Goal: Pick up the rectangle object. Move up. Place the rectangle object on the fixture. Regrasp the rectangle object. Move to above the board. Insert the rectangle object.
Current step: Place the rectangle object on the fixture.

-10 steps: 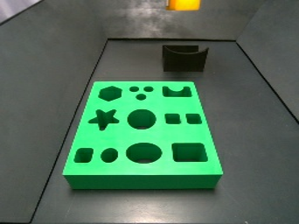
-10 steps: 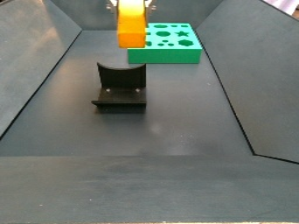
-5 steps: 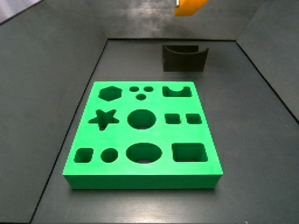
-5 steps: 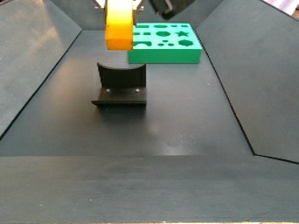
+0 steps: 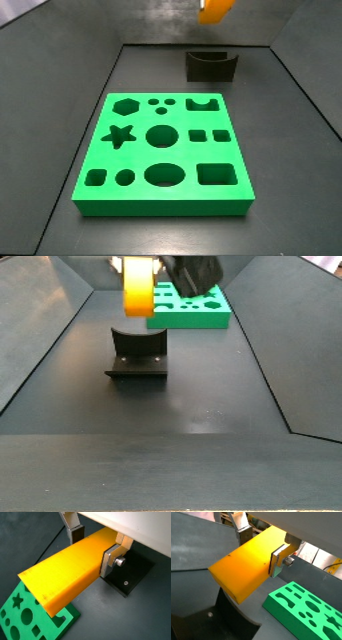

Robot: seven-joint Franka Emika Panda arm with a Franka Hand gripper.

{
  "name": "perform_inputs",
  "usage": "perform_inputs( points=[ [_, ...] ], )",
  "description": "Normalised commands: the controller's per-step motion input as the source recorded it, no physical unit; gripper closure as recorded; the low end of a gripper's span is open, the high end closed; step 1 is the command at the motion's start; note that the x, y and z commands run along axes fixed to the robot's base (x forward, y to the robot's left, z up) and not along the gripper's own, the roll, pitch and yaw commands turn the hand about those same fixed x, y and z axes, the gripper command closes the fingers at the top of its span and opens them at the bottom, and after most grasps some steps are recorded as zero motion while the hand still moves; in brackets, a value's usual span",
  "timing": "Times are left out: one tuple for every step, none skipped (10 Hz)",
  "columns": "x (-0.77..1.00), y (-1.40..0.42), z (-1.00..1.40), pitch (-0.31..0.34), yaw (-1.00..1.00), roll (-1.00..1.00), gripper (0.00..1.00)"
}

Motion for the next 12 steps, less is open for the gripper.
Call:
perform_inputs(
  points=[
    [0.15,0.14,-1.00,0.281,-0.12,-1.00,1.00],
    [0.17,0.14,-1.00,0.243,-0.18,-0.82,1.00],
    [0.18,0.14,-1.00,0.196,-0.21,-0.66,1.00],
    [0.18,0.14,-1.00,0.146,-0.24,-0.50,1.00],
    [0.19,0.14,-1.00,0.088,-0.24,-0.30,1.00],
    [0.20,0.14,-1.00,0.045,-0.23,-0.21,1.00],
    [0.16,0.11,-0.75,-0.005,-0.21,-0.17,1.00],
    [0.13,0.09,-0.56,-0.031,-0.18,-0.16,1.00],
    [0.10,0.07,-0.32,-0.058,-0.14,-0.15,1.00],
    [0.08,0.05,-0.30,-0.063,-0.12,-0.14,1.00],
    [0.07,0.03,-0.29,-0.069,-0.07,-0.12,1.00],
    [0.07,0.03,-0.29,-0.069,-0.06,-0.12,1.00]
  ],
)
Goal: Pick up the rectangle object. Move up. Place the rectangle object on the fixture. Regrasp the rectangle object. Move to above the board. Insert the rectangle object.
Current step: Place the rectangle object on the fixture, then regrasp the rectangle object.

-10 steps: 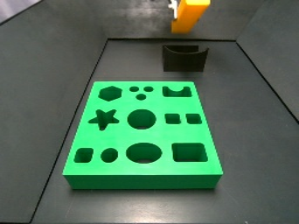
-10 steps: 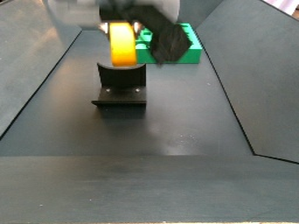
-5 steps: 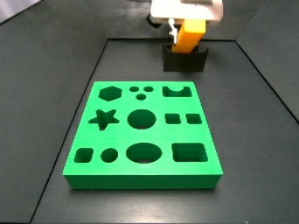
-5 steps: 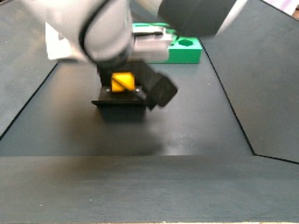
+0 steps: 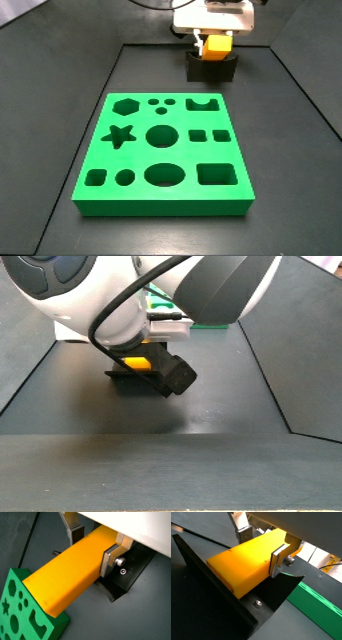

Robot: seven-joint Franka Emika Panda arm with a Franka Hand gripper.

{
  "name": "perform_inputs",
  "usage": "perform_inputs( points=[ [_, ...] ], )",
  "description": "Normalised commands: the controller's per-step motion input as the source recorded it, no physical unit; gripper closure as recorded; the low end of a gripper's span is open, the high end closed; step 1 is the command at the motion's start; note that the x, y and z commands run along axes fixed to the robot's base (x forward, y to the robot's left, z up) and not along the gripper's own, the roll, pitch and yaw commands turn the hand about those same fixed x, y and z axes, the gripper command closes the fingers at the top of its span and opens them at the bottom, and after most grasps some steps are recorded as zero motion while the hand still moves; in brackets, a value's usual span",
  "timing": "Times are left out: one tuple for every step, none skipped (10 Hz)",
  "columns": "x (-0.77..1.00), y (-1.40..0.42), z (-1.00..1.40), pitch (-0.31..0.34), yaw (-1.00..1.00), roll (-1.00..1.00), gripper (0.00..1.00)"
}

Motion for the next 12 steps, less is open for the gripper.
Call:
perform_inputs(
  points=[
    [0.07,0.03,-0.29,-0.067,-0.04,-0.12,1.00],
    [0.00,-0.50,-0.17,0.000,0.00,0.00,1.00],
    [0.00,0.00,0.00,0.000,0.00,0.00,0.00],
    [0.00,0.00,1.00,-0.019,0.00,0.01,0.00],
    [-0.01,0.00,1.00,-0.011,0.00,0.01,0.00],
    [-0.02,0.00,1.00,-0.004,0.01,0.02,0.00],
    [-0.03,0.00,1.00,0.011,0.02,0.03,0.00],
    [-0.04,0.00,1.00,0.025,0.02,0.03,0.00],
    [-0.04,0.01,0.91,0.035,0.02,0.03,0.00],
    [-0.04,0.01,0.66,0.041,0.01,0.02,0.00],
    [-0.04,0.01,0.48,0.051,0.00,0.02,0.00],
    [-0.03,0.01,0.23,0.054,-0.01,0.02,0.00]
  ],
)
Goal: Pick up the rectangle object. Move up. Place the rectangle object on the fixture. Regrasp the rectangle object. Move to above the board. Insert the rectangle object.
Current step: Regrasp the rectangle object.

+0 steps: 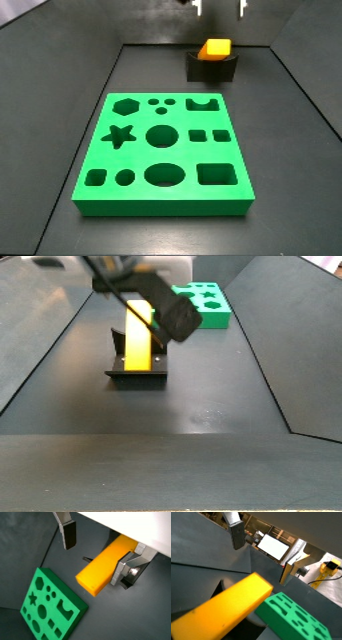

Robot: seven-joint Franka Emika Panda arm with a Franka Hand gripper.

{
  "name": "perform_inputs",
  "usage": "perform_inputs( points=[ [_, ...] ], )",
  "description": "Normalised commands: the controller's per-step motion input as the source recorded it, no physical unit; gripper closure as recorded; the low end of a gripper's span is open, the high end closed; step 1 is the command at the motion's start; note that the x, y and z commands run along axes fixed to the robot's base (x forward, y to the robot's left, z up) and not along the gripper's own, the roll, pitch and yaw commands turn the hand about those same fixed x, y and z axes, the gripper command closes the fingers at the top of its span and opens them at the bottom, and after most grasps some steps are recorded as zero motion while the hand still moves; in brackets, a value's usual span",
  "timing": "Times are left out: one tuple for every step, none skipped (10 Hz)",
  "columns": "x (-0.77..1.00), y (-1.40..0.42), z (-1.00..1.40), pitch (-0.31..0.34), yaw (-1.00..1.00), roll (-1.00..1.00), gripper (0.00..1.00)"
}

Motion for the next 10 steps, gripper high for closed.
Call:
perform_inputs(
  points=[
    [0.00,-1.00,0.90,0.054,0.02,1.00,0.00],
    [0.00,-1.00,0.86,0.052,0.02,1.00,0.00],
    [-0.02,-1.00,0.85,0.047,0.02,1.00,0.00],
    [-0.08,-1.00,0.78,0.034,0.02,1.00,0.00],
    [-0.09,-0.88,0.59,0.030,0.02,1.00,0.00],
    [-0.07,-0.70,0.36,0.026,0.02,1.00,0.00],
    [-0.04,-0.45,0.09,0.023,0.02,1.00,0.00],
    [-0.02,-0.25,0.05,0.021,0.02,1.00,0.00],
    [-0.03,-0.04,0.05,0.019,0.02,1.00,0.00],
    [-0.03,-0.03,0.03,0.015,0.02,1.00,0.00]
  ],
)
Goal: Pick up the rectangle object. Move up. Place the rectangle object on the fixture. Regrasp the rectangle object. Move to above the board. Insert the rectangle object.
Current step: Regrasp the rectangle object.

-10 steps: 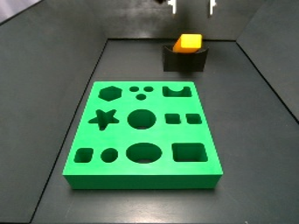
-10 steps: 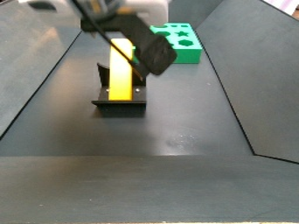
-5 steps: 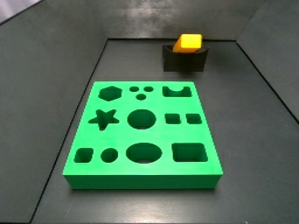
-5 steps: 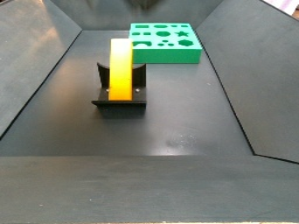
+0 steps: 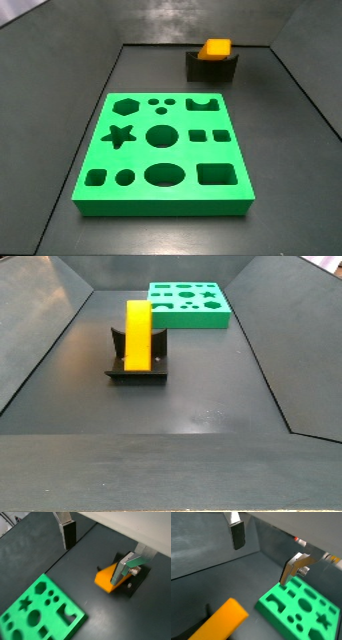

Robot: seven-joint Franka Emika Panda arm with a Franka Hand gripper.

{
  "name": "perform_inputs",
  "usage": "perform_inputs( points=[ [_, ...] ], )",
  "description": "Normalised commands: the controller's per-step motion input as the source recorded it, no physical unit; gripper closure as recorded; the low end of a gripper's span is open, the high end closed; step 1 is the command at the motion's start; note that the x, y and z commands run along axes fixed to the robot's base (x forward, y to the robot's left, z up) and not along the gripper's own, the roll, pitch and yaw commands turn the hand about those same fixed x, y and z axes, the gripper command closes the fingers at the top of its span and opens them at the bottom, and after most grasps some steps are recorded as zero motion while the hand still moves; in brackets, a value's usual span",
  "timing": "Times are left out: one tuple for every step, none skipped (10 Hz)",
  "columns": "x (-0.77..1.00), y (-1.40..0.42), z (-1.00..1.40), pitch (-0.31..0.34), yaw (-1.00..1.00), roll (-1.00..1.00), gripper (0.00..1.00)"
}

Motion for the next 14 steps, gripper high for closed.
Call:
perform_inputs(
  points=[
    [-0.02,-0.04,0.01,0.010,0.02,1.00,0.00],
    [-0.01,-0.03,0.01,0.008,0.02,1.00,0.00],
    [-0.01,-0.02,0.01,0.005,0.02,1.00,0.00],
    [-0.01,-0.02,0.01,0.002,0.02,1.00,0.00],
    [0.00,-0.01,0.01,0.003,0.02,1.00,0.00],
    [0.00,-0.01,0.01,0.007,0.03,1.00,0.00],
    [0.00,-0.02,0.01,0.014,0.03,1.00,0.00],
    [0.02,-0.02,0.00,0.021,0.03,1.00,0.00],
    [0.03,-0.02,0.00,0.029,0.03,1.00,0.00],
    [0.05,-0.03,0.00,0.043,0.04,1.00,0.00],
    [0.06,-0.03,-0.01,0.057,0.04,1.00,0.00],
    [0.07,-0.03,0.00,0.074,0.05,1.00,0.00],
    [0.08,-0.04,0.00,0.091,0.06,1.00,0.00],
    [0.09,-0.04,0.00,0.122,0.07,1.00,0.00]
  ],
)
